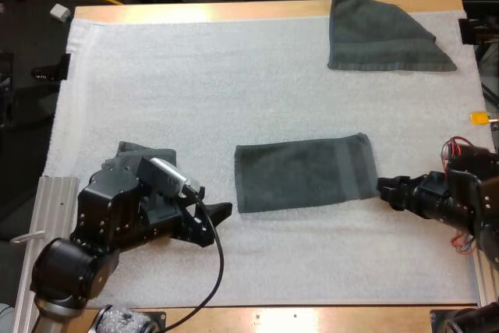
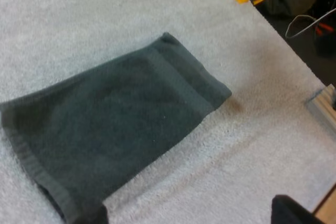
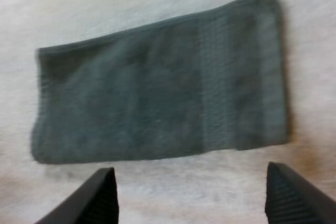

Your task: Pick towel from pile, fold and stack

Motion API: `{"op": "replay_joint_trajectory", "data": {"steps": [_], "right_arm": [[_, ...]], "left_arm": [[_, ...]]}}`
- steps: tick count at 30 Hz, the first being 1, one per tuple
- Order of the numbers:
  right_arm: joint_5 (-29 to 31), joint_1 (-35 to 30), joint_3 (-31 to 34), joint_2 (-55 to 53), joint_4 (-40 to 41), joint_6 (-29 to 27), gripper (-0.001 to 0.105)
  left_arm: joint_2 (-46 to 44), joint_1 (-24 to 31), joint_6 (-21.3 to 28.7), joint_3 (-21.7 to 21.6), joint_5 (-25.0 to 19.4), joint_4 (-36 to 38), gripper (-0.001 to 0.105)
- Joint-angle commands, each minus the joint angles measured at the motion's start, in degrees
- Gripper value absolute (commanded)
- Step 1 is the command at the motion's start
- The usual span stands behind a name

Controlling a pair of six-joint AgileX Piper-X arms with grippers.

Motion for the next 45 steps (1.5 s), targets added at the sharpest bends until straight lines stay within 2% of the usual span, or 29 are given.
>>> {"op": "replay_joint_trajectory", "data": {"steps": [1, 7, 12, 19, 23, 33, 34, 45], "right_arm": [[6.9, -0.1, -3.5, 0.0, 5.7, -4.1, 0.058], [12.2, -0.3, -5.6, 2.3, 7.0, -7.2, 0.058], [11.7, -0.1, -5.3, 3.8, 5.6, -7.0, 0.058], [10.9, -1.2, -5.1, 13.2, 1.4, -7.2, 0.058], [6.4, -5.0, -5.0, 19.1, -1.0, -8.2, 0.057], [-12.7, -15.8, -4.8, 32.5, -7.9, -9.7, 0.057], [-9.5, -14.8, -5.1, 30.9, -6.9, -9.7, 0.057], [-19.4, -16.4, -5.3, 42.7, -11.5, -9.4, 0.057]], "left_arm": [[-1.3, -0.1, -1.2, -0.3, -0.2, 1.7, 0.061], [-1.3, -0.2, -2.5, -0.3, 0.0, 0.9, 0.061], [-1.4, 0.0, -2.0, -0.2, 0.0, 2.0, 0.061], [-1.4, -0.1, -2.8, -0.3, 0.5, 1.6, 0.061], [-1.4, 0.1, -3.7, -0.3, 1.3, 1.5, 0.061], [-1.2, 0.2, -4.3, -0.3, 1.5, 1.9, 0.061], [-1.3, 0.0, -4.3, -0.2, 1.1, 1.7, 0.061], [-1.2, 0.0, -4.7, -0.2, 1.0, 2.0, 0.061]]}}
